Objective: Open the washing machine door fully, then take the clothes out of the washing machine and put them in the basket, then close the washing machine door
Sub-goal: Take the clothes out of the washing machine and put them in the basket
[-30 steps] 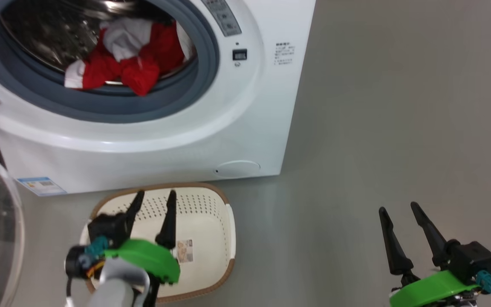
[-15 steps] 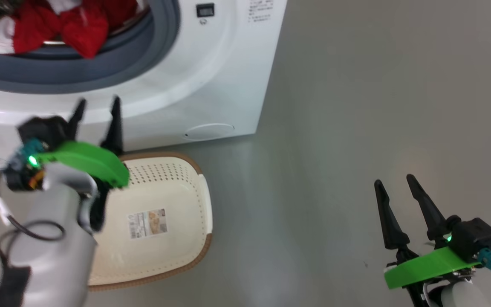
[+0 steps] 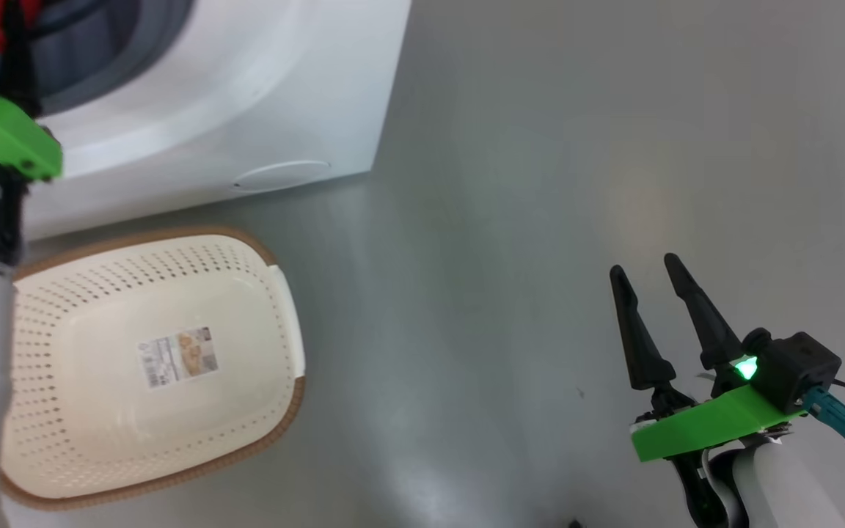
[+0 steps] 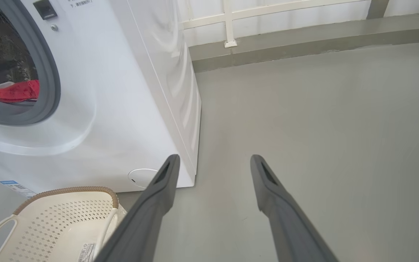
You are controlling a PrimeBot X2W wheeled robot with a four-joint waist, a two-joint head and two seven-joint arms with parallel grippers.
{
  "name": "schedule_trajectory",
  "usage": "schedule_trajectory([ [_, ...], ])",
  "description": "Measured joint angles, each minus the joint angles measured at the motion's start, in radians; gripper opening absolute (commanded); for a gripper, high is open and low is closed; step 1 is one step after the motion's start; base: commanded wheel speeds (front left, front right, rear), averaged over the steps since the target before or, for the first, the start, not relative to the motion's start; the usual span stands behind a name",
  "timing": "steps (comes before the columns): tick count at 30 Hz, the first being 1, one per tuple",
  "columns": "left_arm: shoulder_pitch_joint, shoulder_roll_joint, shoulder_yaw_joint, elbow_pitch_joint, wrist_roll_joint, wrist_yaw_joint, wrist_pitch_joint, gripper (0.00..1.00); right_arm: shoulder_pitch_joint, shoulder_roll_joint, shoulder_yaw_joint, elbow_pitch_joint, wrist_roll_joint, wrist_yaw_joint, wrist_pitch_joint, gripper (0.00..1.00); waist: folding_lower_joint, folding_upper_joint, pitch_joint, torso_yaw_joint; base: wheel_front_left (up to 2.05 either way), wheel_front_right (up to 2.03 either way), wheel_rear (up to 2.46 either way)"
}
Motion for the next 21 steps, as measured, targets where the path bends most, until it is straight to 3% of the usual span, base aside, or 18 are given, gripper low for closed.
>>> schedule_trajectory([
  [9,-0.123,0.085,0.007,0.048,-0.001,-0.009,0.051,1.0,-0.04,0.0,0.04,-0.001,0.038,0.0,0.0,1.0,0.0,0.0,0.076,-0.065,0.0,0.0,0.0],
  [21,-0.216,0.147,-0.002,0.12,-0.009,-0.008,0.203,1.0,-0.06,0.0,0.059,-0.001,0.053,0.0,0.0,1.0,0.0001,0.0,0.131,-0.11,0.0,0.0,0.0],
])
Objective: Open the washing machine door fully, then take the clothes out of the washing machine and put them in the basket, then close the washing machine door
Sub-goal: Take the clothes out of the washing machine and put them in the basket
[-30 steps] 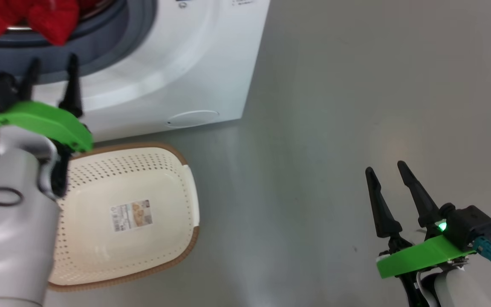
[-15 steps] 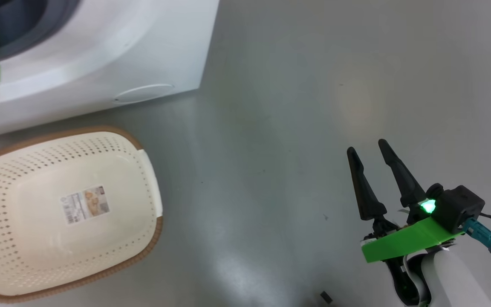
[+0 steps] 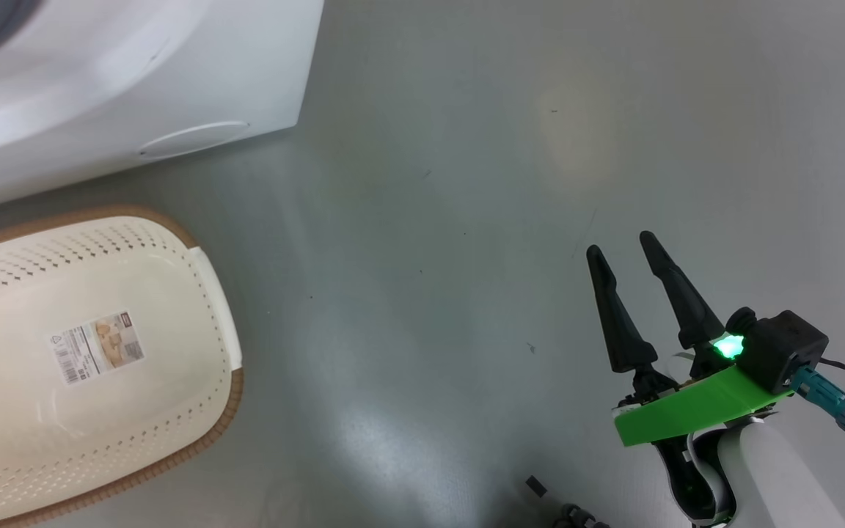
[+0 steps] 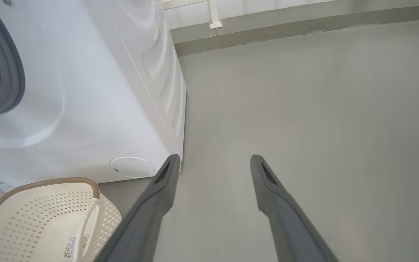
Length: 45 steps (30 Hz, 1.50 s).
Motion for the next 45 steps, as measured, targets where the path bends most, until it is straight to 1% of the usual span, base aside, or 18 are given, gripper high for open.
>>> schedule_trajectory([
  [5,-0.019,0.006,-0.012,0.029,0.0,0.008,0.072,1.0,-0.002,0.0,0.0,0.001,0.0,0.0,0.0,1.0,0.0,0.0,0.007,-0.003,0.0,0.0,0.0],
  [6,-0.019,0.006,-0.017,0.034,0.0,0.01,0.086,0.82,-0.002,0.0,0.0,0.001,0.001,0.0,0.0,1.0,0.0,0.0,0.006,-0.003,0.0,0.0,0.0],
  [7,-0.019,0.006,-0.02,0.037,0.0,0.012,0.094,0.49,-0.003,0.0,0.0,0.001,0.005,0.0,0.0,1.0,0.0,0.0,0.006,-0.003,0.0,0.0,0.0],
  [8,-0.019,0.006,-0.022,0.038,0.0,0.014,0.098,0.31,-0.003,0.0,0.0,0.002,0.008,0.0,0.0,1.0,0.0,0.0,0.006,-0.003,0.0,0.0,0.0],
  [9,-0.019,0.006,-0.024,0.038,0.0,0.018,0.102,0.03,-0.003,0.0,0.0,0.002,0.008,0.0,0.0,1.0,0.0,0.0,0.006,-0.004,0.0,0.0,0.0],
  [10,-0.019,0.006,-0.027,0.039,0.0,0.018,0.106,0.0,-0.003,0.0,0.0,0.002,0.008,0.0,0.0,1.0,0.0,0.0,0.005,-0.004,0.0,0.0,0.0],
  [16,-0.018,0.006,-0.036,0.035,0.0,0.027,0.111,0.0,-0.006,0.0,0.0,0.007,0.007,0.0,0.0,1.0,0.0,0.0,-0.008,-0.004,0.0,0.0,0.0],
  [23,0.028,0.003,-0.045,-0.009,0.0,0.027,0.04,0.0,-0.006,0.0,-0.008,0.012,-0.011,0.0,0.0,1.0,0.0,0.0,-0.042,0.012,0.0,0.0,0.0],
  [30,0.106,-0.026,-0.056,-0.083,0.0,0.036,-0.041,0.0,0.0,0.0,-0.012,0.015,-0.057,0.0,0.0,1.0,0.0,0.0,-0.087,0.04,0.0,0.0,0.0],
  [35,0.188,-0.057,-0.07,-0.17,0.0,0.054,-0.092,0.0,0.011,0.0,-0.015,0.02,-0.081,0.0,0.0,1.0,-0.0001,0.0,-0.127,0.066,0.0,0.0,0.0],
  [36,0.188,-0.057,-0.07,-0.17,0.0,0.054,-0.092,0.0,0.011,0.0,-0.015,0.02,-0.081,0.0,0.0,1.0,-0.0001,0.0,-0.127,0.066,0.0,0.0,0.0],
  [37,0.225,-0.069,-0.073,-0.215,0.0,0.064,-0.107,0.0,0.016,0.0,-0.016,0.022,-0.091,0.0,0.0,1.0,-0.0001,0.0,-0.143,0.078,0.0,0.0,0.0],
  [38,0.225,-0.069,-0.073,-0.215,0.0,0.064,-0.107,0.0,0.016,0.0,-0.016,0.022,-0.091,0.0,0.0,1.0,-0.0001,0.0,-0.143,0.078,0.0,0.0,0.0],
  [41,0.288,-0.082,-0.08,-0.296,0.0,0.082,-0.126,0.0,0.033,-0.001,-0.023,0.028,-0.122,0.0,0.0,1.0,0.0,0.0,-0.167,0.097,0.0,0.0,0.0],
  [45,0.388,-0.091,-0.085,-0.429,0.0,0.118,-0.138,0.0,0.052,-0.001,-0.036,0.033,-0.146,0.0,0.0,1.0,0.0,0.0,-0.202,0.121,0.0,0.0,0.0],
])
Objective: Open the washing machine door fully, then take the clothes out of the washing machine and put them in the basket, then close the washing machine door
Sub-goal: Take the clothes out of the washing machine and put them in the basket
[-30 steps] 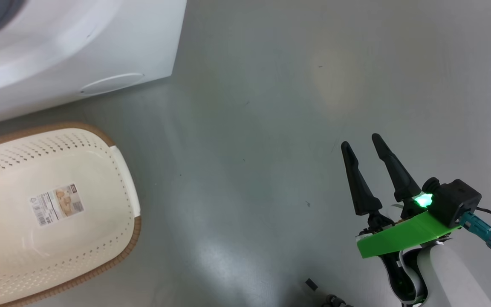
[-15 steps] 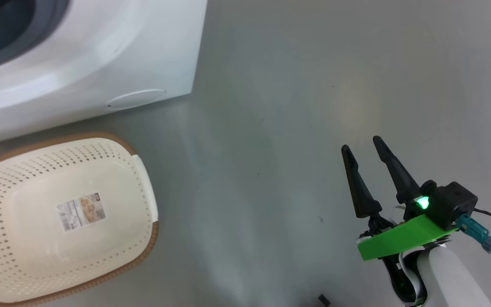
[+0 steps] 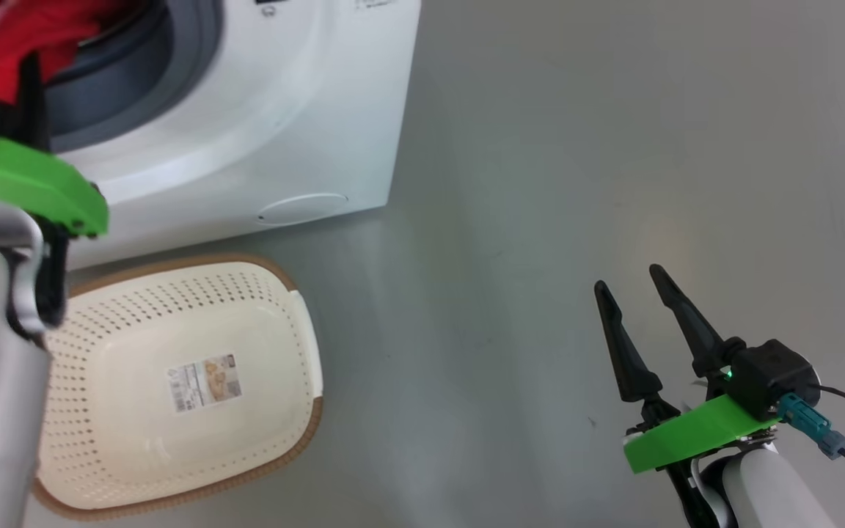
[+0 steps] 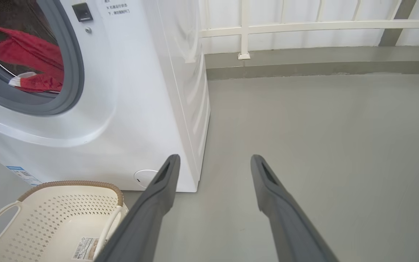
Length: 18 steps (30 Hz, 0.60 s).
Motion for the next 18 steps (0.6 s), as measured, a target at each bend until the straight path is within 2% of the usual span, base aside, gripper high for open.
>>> schedule_trajectory([
  [10,0.29,-0.005,-0.002,-0.38,0.011,0.128,-0.003,0.0,0.047,0.0,-0.032,0.016,-0.06,0.0,0.0,1.0,0.0,0.0,-0.099,0.048,0.0,0.0,0.0],
  [18,0.472,0.006,-0.004,-0.64,0.033,0.205,0.006,0.0,0.091,0.0,-0.045,0.03,-0.096,0.0,0.0,1.0,0.0,0.0,-0.181,0.081,0.0,0.0,0.0],
])
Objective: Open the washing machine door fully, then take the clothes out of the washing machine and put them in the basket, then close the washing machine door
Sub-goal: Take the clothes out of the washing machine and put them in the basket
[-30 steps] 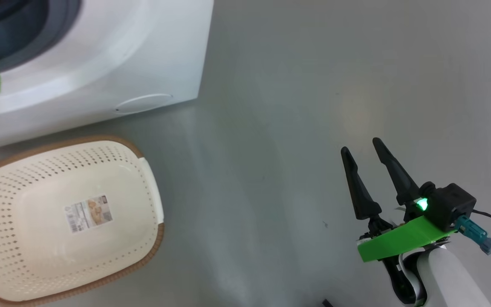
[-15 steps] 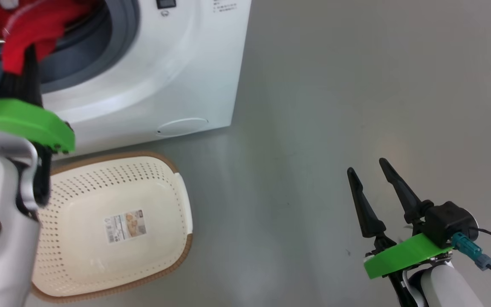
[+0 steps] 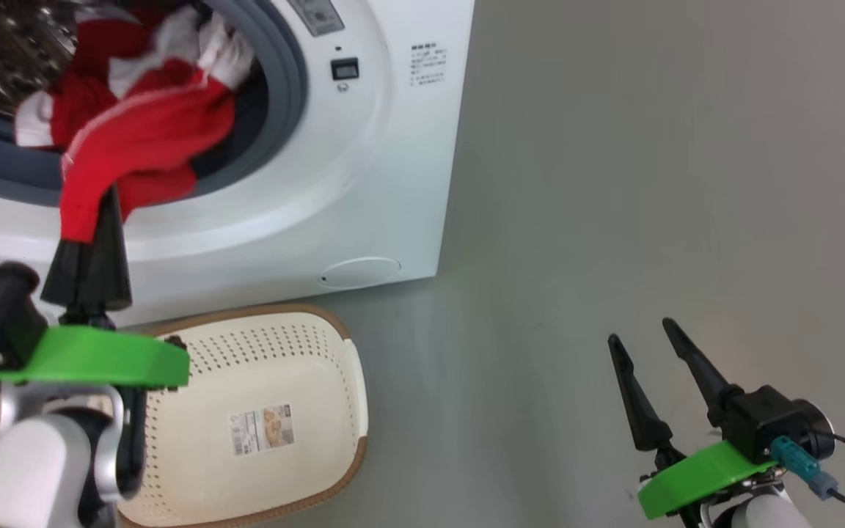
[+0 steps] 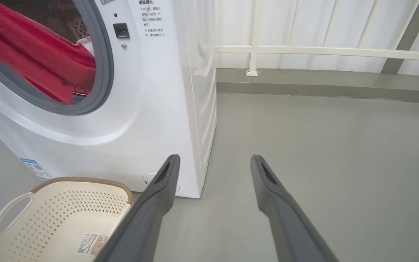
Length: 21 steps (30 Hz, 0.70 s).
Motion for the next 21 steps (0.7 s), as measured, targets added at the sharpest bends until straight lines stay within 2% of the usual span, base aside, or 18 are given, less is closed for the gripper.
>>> schedule_trajectory([
  [8,0.093,0.016,-0.008,-0.164,0.04,0.039,0.0,0.0,0.052,0.0,-0.005,0.02,-0.017,0.0,0.0,1.0,0.0,0.0,-0.075,0.031,0.0,0.0,0.0],
  [15,0.144,0.019,-0.021,-0.254,0.05,0.053,-0.002,0.0,0.08,0.0,-0.004,0.026,-0.017,0.0,0.0,1.0,0.0,0.0,-0.132,0.05,0.0,0.0,0.0],
  [21,0.194,0.018,-0.018,-0.334,0.064,0.076,-0.048,0.0,0.094,0.0,-0.002,0.027,-0.017,0.0,0.0,1.0,0.0,0.0,-0.164,0.059,0.0,0.0,0.0],
])
